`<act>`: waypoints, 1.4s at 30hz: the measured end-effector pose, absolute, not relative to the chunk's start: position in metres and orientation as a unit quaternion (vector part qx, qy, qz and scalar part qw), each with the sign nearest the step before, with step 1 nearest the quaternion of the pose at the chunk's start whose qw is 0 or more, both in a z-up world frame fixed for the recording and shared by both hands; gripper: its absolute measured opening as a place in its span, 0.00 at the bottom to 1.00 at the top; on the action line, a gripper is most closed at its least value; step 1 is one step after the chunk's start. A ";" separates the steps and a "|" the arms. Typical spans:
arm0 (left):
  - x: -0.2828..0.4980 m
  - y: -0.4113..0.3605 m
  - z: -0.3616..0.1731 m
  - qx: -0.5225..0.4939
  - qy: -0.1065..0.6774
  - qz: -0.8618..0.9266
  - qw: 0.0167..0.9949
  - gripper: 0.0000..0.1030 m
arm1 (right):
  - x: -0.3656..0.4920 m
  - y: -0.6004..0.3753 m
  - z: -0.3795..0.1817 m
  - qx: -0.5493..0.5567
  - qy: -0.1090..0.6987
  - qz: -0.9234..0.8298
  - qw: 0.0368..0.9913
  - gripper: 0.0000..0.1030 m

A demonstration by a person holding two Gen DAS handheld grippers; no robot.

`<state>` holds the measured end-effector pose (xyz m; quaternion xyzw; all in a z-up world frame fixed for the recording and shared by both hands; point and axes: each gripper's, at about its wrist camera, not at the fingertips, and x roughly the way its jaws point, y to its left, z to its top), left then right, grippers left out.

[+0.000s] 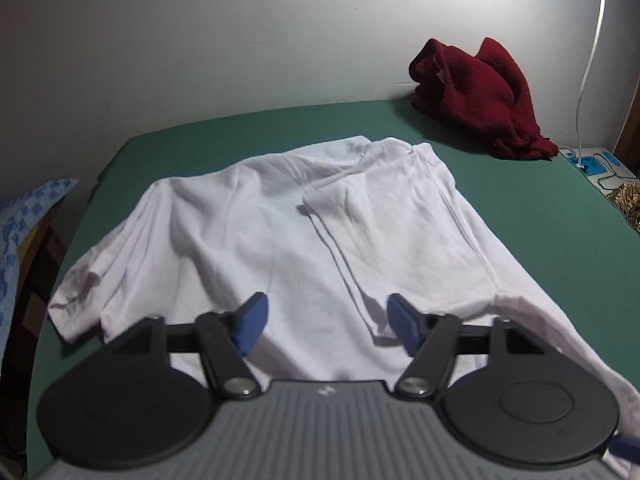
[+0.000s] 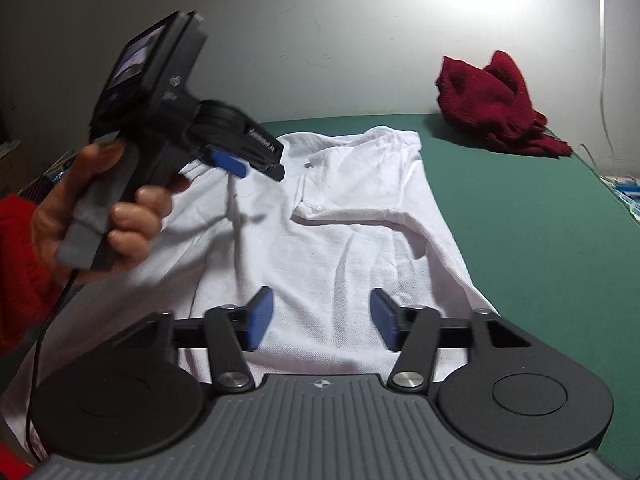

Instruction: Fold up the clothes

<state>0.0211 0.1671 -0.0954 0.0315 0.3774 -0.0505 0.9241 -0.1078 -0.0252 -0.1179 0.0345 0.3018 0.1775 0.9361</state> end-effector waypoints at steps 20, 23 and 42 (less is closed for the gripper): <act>-0.042 0.159 -0.096 0.179 0.358 -0.076 0.914 0.66 | -0.138 -0.120 -0.128 0.016 0.366 0.081 0.927 0.46; -0.012 0.133 -0.103 0.199 0.366 -0.095 0.904 0.49 | -0.147 -0.133 -0.132 0.021 0.378 0.094 0.921 0.46; 0.072 0.054 -0.135 0.298 0.353 -0.218 0.859 0.49 | -0.206 -0.127 -0.147 0.049 0.384 0.032 0.921 0.48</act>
